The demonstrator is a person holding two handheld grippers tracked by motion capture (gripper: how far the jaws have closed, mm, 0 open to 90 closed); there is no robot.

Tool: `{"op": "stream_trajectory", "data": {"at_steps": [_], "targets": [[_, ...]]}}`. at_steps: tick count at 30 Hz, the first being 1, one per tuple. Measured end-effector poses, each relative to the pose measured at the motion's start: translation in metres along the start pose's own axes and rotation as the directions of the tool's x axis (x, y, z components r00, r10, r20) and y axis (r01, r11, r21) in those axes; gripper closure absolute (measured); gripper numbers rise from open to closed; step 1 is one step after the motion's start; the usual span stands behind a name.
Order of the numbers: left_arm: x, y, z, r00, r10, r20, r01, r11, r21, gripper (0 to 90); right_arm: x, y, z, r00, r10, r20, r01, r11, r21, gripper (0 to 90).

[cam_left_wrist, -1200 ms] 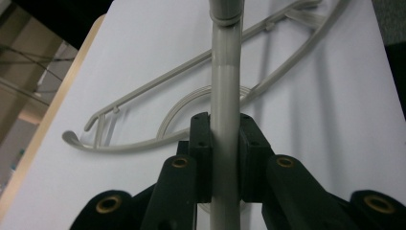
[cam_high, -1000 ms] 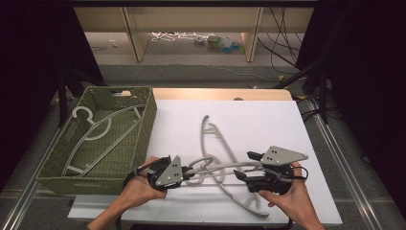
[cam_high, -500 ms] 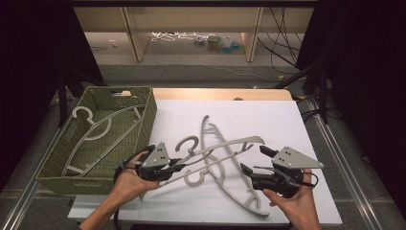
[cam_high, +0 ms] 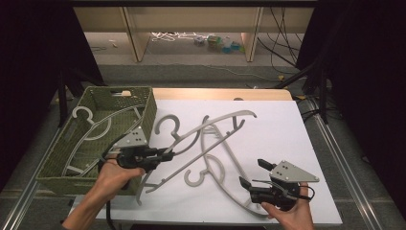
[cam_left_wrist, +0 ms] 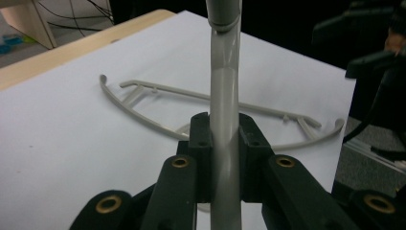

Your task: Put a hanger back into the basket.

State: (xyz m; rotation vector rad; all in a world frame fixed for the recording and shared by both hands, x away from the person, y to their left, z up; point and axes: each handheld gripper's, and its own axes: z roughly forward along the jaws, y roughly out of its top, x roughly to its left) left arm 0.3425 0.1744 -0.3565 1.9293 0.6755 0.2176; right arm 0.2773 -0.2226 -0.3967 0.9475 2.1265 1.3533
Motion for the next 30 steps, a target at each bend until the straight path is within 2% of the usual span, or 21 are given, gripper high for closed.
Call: {"op": "stream_trajectory", "data": {"at_steps": [5, 6, 11, 13, 16, 18, 21, 24, 26, 30], "targets": [[0.007, 0.021, -0.033, 0.9992, 0.002, -0.041, -0.003, 0.9993, -0.037, 79.4, 0.0, -0.003, 0.004, 0.9999, -0.006, -0.009, 0.006, 1.0, 0.0, 19.9], [0.008, 0.025, -0.04, 0.9988, -0.009, -0.047, 0.007, 0.9989, -0.047, 79.4, 0.0, -0.003, 0.004, 0.9999, -0.007, -0.008, 0.008, 0.9998, 0.017, 19.8], [0.015, 0.04, -0.068, 0.998, -0.041, -0.047, 0.037, 0.9962, -0.078, 79.4, 0.0, -0.004, 0.005, 0.9999, -0.011, -0.009, 0.011, 0.9997, 0.024, 19.7], [0.017, 0.044, -0.075, 0.9979, -0.045, -0.047, 0.042, 0.9961, -0.078, 79.4, 0.001, -0.005, 0.006, 0.9998, 0.007, -0.019, -0.007, 0.9998, 0.018, 19.7], [0.021, 0.049, -0.083, 0.9967, -0.057, -0.058, 0.052, 0.9954, -0.08, 79.4, 0.0, -0.005, 0.006, 0.9999, -0.005, -0.009, 0.005, 0.9999, 0.011, 19.7], [0.026, 0.052, -0.089, 0.9952, -0.062, -0.076, 0.056, 0.9954, -0.078, 79.4, -0.001, -0.004, 0.004, 0.9999, -0.01, 0.0, 0.01, 0.999, 0.044, 19.7], [0.034, 0.055, -0.097, 0.9919, -0.063, -0.11, 0.055, 0.9957, -0.074, 79.4, -0.001, -0.005, 0.005, 0.9999, -0.009, -0.01, 0.009, 0.9996, 0.028, 19.7], [0.044, 0.057, -0.105, 0.9883, -0.084, -0.127, 0.074, 0.9939, -0.082, 79.4, -0.002, -0.005, 0.005, 0.9999, -0.009, -0.01, 0.01, 0.9994, 0.032, 19.8], [0.051, 0.059, -0.11, 0.9838, -0.081, -0.16, 0.069, 0.9947, -0.076, 79.4, -0.001, -0.005, 0.006, 1.0, -0.005, -0.001, 0.005, 0.9998, 0.018, 19.7], [0.067, 0.059, -0.116, 0.9763, -0.093, -0.195, 0.079, 0.9936, -0.081, 79.4, -0.002, -0.005, 0.004, 1.0, -0.007, -0.003, 0.007, 0.9988, 0.048, 19.7]]}}
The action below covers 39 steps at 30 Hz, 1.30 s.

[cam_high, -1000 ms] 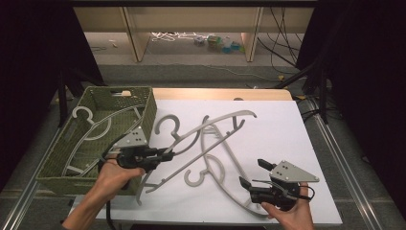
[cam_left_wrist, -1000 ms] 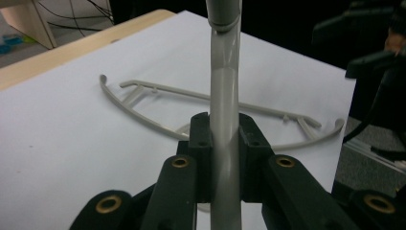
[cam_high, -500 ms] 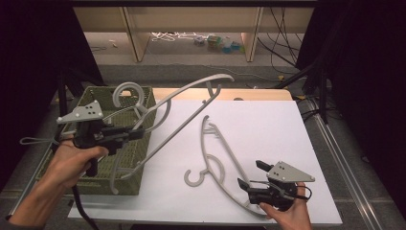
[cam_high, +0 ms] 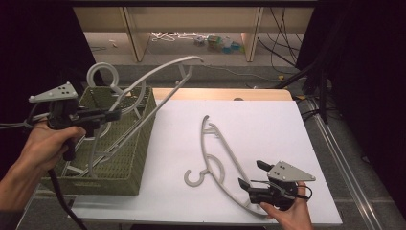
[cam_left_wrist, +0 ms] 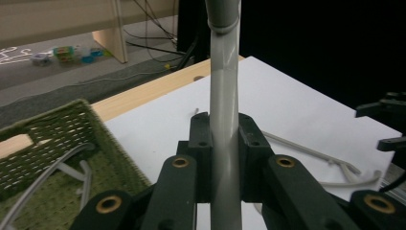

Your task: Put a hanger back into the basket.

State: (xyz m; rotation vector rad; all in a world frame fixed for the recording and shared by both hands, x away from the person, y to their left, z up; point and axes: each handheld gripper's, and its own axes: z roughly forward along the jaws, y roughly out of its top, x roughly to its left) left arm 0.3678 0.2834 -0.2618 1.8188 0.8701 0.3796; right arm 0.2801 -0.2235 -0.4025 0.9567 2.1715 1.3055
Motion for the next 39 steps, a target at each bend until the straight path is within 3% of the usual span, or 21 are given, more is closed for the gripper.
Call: {"op": "stream_trajectory", "data": {"at_steps": [4, 10, 16, 22, 28, 35, 39], "targets": [[0.015, -0.001, -0.003, 0.9995, -0.018, -0.025, 0.018, 0.9998, 0.003, 79.4, 0.0, -0.001, 0.002, 1.0, 0.002, -0.005, -0.002, 0.9999, -0.016, 19.7], [0.038, -0.006, -0.007, 0.9949, -0.005, -0.101, 0.006, 1.0, 0.007, 79.4, 0.0, 0.0, 0.001, 0.9999, 0.008, -0.006, -0.008, 0.9998, -0.019, 19.8], [0.061, -0.014, -0.011, 0.9825, 0.028, -0.184, -0.022, 0.9992, 0.033, 79.4, -0.001, 0.0, 0.001, 1.0, 0.002, -0.004, -0.002, 0.9999, -0.016, 19.8], [0.081, -0.026, -0.014, 0.9689, 0.029, -0.246, -0.016, 0.9984, 0.055, 79.4, -0.001, -0.001, 0.001, 1.0, 0.004, -0.004, -0.004, 0.9999, -0.015, 19.9], [0.092, -0.038, -0.015, 0.9636, 0.029, -0.266, -0.006, 0.9961, 0.088, 79.4, -0.001, -0.001, 0.001, 1.0, 0.006, -0.003, -0.006, 0.9999, -0.012, 19.9], [0.102, -0.051, -0.019, 0.9542, 0.068, -0.291, -0.036, 0.9928, 0.115, 79.4, -0.002, -0.001, 0.001, 1.0, 0.003, -0.001, -0.003, 0.9999, -0.011, 20.0], [0.106, -0.058, -0.019, 0.9525, 0.084, -0.293, -0.044, 0.9892, 0.14, 79.4, -0.002, -0.001, 0.001, 1.0, 0.004, -0.004, -0.004, 1.0, -0.006, 20.0]]}}
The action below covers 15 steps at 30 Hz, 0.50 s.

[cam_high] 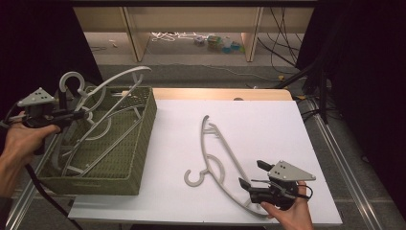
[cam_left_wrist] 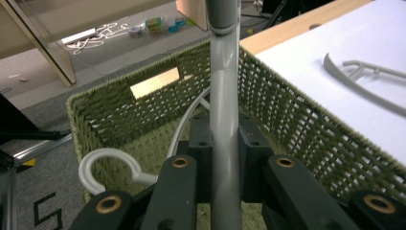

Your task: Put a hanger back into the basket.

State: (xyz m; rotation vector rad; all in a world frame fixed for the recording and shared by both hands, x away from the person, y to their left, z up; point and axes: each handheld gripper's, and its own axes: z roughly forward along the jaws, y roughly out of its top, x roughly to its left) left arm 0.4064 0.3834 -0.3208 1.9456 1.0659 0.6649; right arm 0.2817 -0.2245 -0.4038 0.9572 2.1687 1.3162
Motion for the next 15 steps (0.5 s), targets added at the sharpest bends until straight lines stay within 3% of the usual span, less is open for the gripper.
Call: {"op": "stream_trajectory", "data": {"at_steps": [8, 15], "targets": [[0.008, -0.011, 0.002, 0.9999, -0.001, -0.011, 0.001, 0.9997, 0.026, 79.4, 0.0, 0.0, 0.0, 1.0, 0.001, -0.001, -0.001, 1.0, -0.001, 20.0], [0.014, -0.02, 0.004, 1.0, -0.004, 0.002, 0.003, 0.9993, 0.036, 79.4, -0.001, 0.0, 0.0, 1.0, 0.0, -0.002, -0.001, 1.0, -0.002, 19.9]]}}
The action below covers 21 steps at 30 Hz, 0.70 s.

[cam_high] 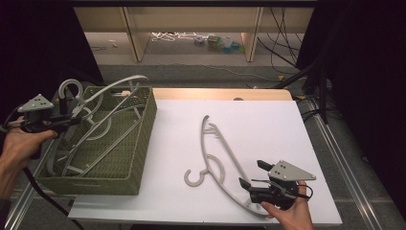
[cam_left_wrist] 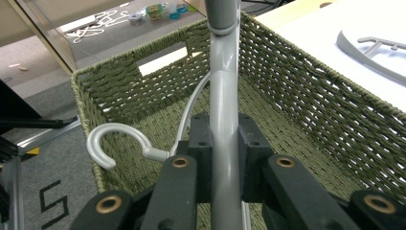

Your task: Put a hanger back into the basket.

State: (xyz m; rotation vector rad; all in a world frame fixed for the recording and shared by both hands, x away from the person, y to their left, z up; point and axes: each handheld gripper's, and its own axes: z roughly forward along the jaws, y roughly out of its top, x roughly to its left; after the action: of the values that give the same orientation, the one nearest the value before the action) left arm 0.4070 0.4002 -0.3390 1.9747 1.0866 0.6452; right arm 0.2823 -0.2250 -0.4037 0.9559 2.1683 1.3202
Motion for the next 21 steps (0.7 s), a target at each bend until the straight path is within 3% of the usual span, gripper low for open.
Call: {"op": "stream_trajectory", "data": {"at_steps": [5, 7, 8, 9, 10, 15, 16, 21], "targets": [[0.001, -0.004, 0.004, 0.9999, -0.003, 0.013, 0.003, 0.9999, 0.017, 79.4, 0.0, 0.0, 0.0, 1.0, 0.002, -0.002, -0.002, 1.0, -0.004, 19.6], [0.001, -0.004, 0.006, 0.9996, 0.017, 0.021, -0.018, 0.9993, 0.034, 79.4, 0.0, 0.0, 0.0, 1.0, 0.003, 0.001, -0.003, 1.0, -0.002, 19.5], [0.003, -0.004, 0.005, 0.9985, 0.05, 0.021, -0.052, 0.9967, 0.063, 79.4, 0.0, 0.0, -0.001, 1.0, 0.002, 0.008, -0.002, 1.0, 0.004, 19.3], [0.0, -0.004, 0.008, 0.9999, 0.005, 0.016, -0.006, 0.9993, 0.038, 79.4, 0.0, 0.001, -0.002, 1.0, 0.002, 0.008, -0.002, 0.9999, 0.013, 18.4], [0.0, -0.004, 0.008, 0.9999, 0.009, 0.014, -0.009, 0.9991, 0.042, 79.4, 0.0, 0.0, 0.001, 1.0, 0.005, 0.004, -0.005, 0.9998, -0.018, 17.5], [0.002, -0.006, 0.011, 0.9998, 0.011, 0.018, -0.012, 0.9975, 0.069, 79.4, 0.0, 0.001, -0.002, 0.9999, 0.002, 0.011, -0.002, 0.9999, 0.011, 17.7], [0.001, -0.008, 0.013, 0.9998, -0.01, 0.019, 0.008, 0.9983, 0.058, 79.4, 0.0, 0.001, -0.002, 0.9999, 0.002, 0.011, -0.002, 0.9999, 0.011, 17.6], [0.004, -0.012, 0.017, 0.9993, -0.035, 0.011, 0.034, 0.9963, 0.078, 79.4, 0.0, 0.001, -0.002, 0.9999, 0.002, 0.011, -0.002, 0.9999, 0.011, 17.2]]}}
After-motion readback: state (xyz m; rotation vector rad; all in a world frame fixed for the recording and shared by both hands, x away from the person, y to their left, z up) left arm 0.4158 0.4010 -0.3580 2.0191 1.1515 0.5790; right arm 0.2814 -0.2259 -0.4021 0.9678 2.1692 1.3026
